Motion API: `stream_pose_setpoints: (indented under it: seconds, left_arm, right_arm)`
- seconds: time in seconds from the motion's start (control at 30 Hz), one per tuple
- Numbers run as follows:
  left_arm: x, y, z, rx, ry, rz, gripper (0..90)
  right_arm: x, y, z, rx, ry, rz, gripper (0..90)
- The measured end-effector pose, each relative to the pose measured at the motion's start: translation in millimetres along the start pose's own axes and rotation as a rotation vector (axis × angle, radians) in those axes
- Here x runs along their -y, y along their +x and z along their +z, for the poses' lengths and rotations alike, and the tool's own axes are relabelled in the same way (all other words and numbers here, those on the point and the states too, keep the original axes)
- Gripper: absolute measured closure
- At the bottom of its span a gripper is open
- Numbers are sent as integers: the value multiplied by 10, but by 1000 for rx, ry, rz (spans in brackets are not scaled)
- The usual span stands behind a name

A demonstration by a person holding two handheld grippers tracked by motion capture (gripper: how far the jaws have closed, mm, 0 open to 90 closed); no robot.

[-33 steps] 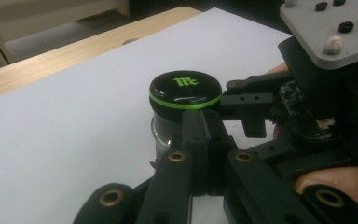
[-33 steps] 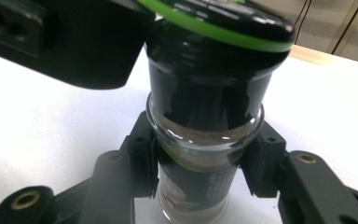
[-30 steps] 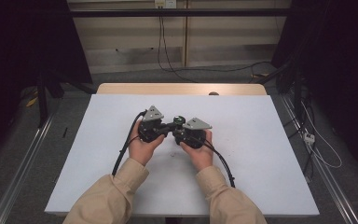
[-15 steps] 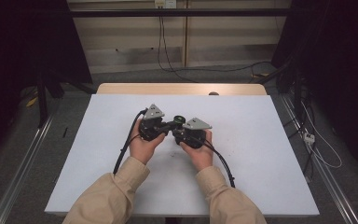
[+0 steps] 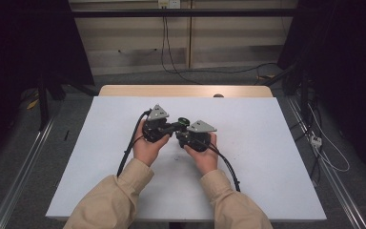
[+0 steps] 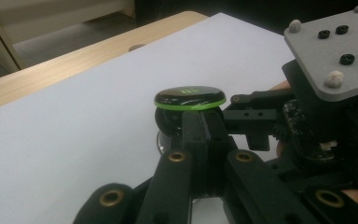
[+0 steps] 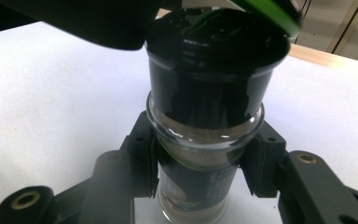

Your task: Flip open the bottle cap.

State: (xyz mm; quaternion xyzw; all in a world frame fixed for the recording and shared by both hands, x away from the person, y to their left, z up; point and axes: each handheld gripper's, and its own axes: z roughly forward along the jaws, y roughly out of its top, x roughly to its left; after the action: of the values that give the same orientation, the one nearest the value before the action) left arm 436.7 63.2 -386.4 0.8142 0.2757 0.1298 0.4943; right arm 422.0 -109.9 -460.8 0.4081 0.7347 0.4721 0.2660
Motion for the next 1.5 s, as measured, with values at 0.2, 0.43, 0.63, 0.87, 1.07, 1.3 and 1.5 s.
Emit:
stream_pose_setpoints:
  seconds: [0.2, 0.43, 0.63, 0.87, 1.07, 1.3, 1.5]
  left_arm:
    - [-7, 6, 1, -7, -3, 6, 900]
    - [-20, 2, 3, -2, -7, -10, 900]
    - [-29, -6, 10, -1, -8, -16, 900]
    - [-51, -1, 20, 0, -6, -17, 900]
    - [-74, -7, 26, 4, -5, -23, 900]
    - [-98, -10, 40, 5, -3, -17, 900]
    - [-106, -10, 42, 3, -3, -19, 900]
  right_arm:
    - [1, -2, 2, 0, -1, 1, 539]
    - [2, 0, 1, -1, -1, 0, 539]
    - [3, -2, 0, -1, 0, 2, 540]
    - [3, -2, 0, -1, 1, 2, 539]
    - [3, -1, 0, -1, 0, 3, 539]
    - [5, -1, 0, -2, -1, 2, 540]
    - [5, -1, 0, -2, -1, 2, 539]
